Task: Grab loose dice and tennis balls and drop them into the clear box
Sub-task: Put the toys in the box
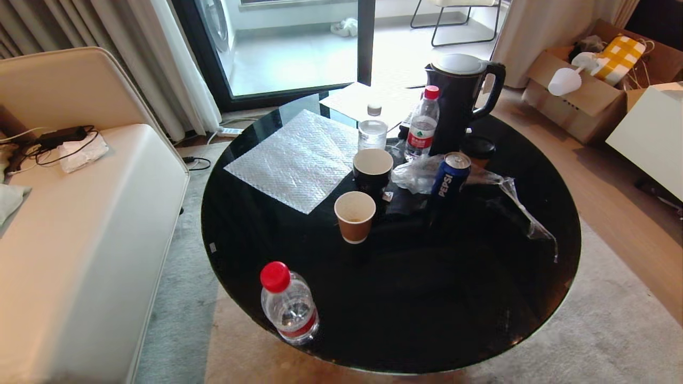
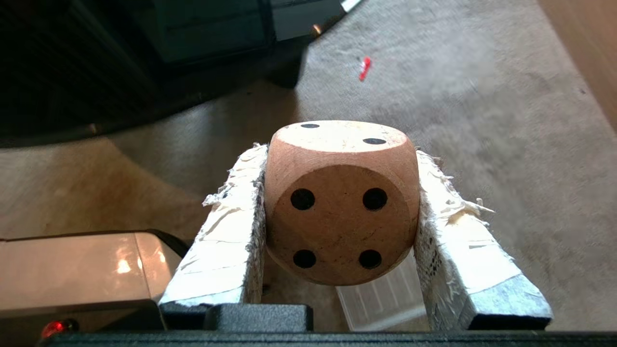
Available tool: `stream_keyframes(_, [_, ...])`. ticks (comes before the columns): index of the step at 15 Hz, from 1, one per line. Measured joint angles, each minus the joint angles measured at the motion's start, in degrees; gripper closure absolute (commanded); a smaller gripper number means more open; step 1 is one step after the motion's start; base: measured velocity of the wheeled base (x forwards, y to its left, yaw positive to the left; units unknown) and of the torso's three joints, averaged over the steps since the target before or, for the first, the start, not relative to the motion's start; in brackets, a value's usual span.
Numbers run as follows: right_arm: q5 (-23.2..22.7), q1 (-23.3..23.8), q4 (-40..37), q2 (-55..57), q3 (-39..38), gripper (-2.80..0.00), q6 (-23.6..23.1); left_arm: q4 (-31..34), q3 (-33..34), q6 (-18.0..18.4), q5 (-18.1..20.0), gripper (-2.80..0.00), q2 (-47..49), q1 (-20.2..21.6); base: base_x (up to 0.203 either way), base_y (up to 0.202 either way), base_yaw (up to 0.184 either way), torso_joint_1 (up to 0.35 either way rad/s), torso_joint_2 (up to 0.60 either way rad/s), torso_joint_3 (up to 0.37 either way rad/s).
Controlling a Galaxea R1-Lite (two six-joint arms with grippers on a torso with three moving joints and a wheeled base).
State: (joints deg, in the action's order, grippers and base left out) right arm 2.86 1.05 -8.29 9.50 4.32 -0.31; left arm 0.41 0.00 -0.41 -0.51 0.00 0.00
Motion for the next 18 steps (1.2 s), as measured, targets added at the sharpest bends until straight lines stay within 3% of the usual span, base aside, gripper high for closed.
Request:
stream_keyframes(7, [-3.56, -0.68, 0.22, -7.12, -0.96, 0.0, -3.06, 0.11, 0.0, -0.08, 0.0, 0.0, 0.0, 0.0, -0.185, 0.0, -0.002, 0.002, 0.0, 0.004])
stream_keyframes(18, [-3.61, -0.78, -0.13, -9.57, -1.21, 0.0, -3.07, 0.05, 0.0, -0.1, 0.0, 0.0, 0.0, 0.0, -0.185, 0.0, -0.001, 0.002, 0.0, 0.002])
